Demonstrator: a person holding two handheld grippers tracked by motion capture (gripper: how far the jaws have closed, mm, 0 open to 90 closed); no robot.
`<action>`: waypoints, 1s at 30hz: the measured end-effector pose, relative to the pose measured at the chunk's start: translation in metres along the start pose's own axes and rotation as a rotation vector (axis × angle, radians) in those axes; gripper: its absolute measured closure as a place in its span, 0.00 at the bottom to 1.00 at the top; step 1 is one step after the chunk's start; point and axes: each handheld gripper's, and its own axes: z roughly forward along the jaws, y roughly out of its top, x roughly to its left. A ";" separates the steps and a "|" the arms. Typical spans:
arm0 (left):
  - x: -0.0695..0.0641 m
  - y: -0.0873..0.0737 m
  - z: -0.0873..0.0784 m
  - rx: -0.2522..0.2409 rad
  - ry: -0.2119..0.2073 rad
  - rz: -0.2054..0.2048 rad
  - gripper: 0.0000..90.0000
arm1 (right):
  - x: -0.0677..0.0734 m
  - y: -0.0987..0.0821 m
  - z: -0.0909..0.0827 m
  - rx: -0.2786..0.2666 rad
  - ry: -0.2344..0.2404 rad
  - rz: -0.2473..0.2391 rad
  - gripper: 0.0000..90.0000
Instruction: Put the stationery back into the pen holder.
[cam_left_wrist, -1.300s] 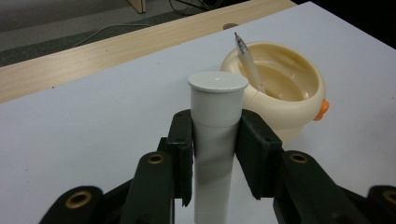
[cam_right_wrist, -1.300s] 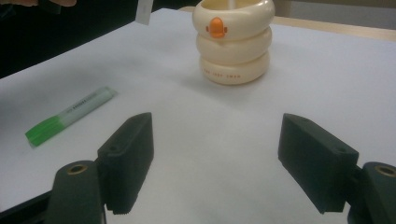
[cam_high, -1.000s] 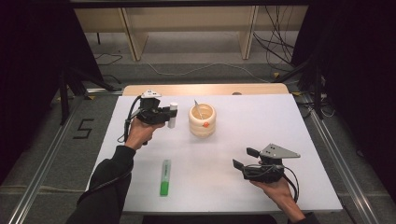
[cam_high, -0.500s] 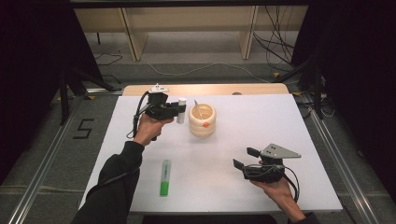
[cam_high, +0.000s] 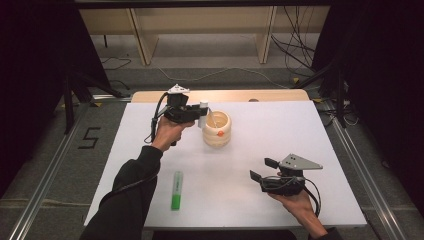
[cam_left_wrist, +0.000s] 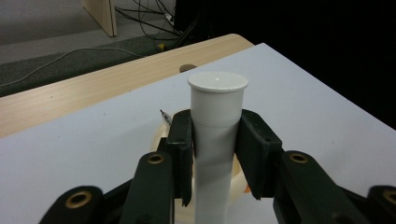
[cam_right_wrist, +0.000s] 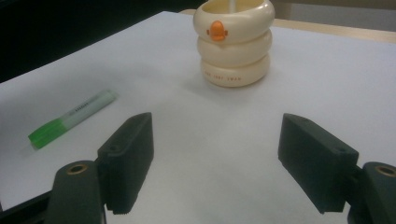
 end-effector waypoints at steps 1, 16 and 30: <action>-0.001 0.001 0.001 0.006 -0.002 0.003 0.75 | 0.000 0.000 0.000 -0.002 0.000 0.002 0.31; -0.010 0.012 0.026 0.002 0.015 0.002 0.75 | -0.001 0.000 -0.001 -0.012 0.004 0.001 0.31; -0.009 0.008 0.045 0.003 0.026 -0.018 0.75 | -0.001 0.000 -0.001 -0.010 0.008 0.004 0.31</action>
